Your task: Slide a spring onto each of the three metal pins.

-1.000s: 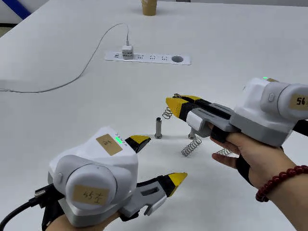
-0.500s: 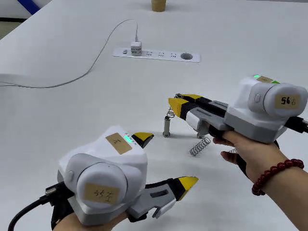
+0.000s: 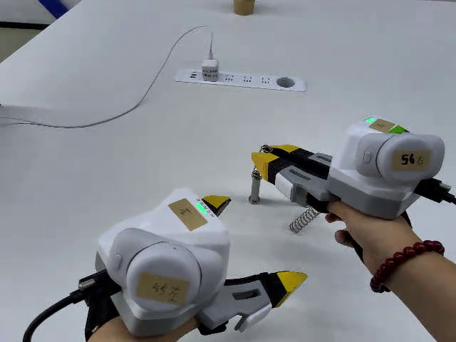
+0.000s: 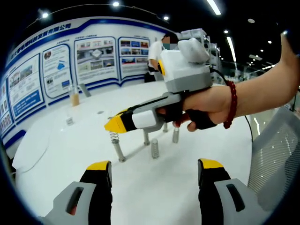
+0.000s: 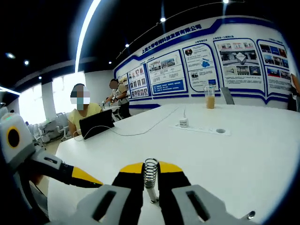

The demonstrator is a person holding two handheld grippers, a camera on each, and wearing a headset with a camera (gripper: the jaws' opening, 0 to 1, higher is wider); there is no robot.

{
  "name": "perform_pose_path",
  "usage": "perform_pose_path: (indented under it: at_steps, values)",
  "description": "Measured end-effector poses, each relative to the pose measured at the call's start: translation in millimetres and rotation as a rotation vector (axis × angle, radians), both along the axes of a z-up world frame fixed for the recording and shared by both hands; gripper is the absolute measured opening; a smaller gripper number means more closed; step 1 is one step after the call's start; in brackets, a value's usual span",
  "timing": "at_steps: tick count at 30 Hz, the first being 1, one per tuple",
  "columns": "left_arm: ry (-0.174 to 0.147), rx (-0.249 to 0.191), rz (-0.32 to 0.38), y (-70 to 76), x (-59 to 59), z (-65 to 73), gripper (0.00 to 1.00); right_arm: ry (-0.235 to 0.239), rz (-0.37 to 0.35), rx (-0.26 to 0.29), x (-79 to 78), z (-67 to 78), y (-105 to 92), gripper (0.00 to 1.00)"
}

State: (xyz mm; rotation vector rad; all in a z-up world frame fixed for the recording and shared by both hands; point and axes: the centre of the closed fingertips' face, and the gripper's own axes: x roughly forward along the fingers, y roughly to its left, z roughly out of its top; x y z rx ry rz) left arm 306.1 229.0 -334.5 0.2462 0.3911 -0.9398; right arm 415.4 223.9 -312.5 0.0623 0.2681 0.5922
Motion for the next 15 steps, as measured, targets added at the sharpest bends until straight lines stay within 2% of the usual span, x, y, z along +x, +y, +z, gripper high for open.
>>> perform_pose_path:
  at_steps: [5,7,8,11,15]
  values:
    - [-0.001,-0.004,0.001,-0.1,0.6,0.8,0.76,-0.021,0.023,-0.074,-1.8,-4.5,2.2,0.12]
    - [-0.001,-0.005,0.001,-0.1,0.7,0.9,0.76,-0.023,0.029,-0.081,-2.0,-5.2,3.6,0.12]
    - [0.000,-0.006,0.001,0.1,0.9,0.9,0.76,-0.029,0.038,-0.105,-2.4,-6.8,4.4,0.12]
    - [0.000,-0.004,0.002,0.5,1.1,0.7,0.76,-0.037,0.046,-0.128,-1.9,-8.9,6.9,0.12]
    - [0.002,0.002,0.003,1.4,1.3,-0.1,0.76,-0.025,0.050,-0.159,-0.2,-17.4,7.3,0.12]
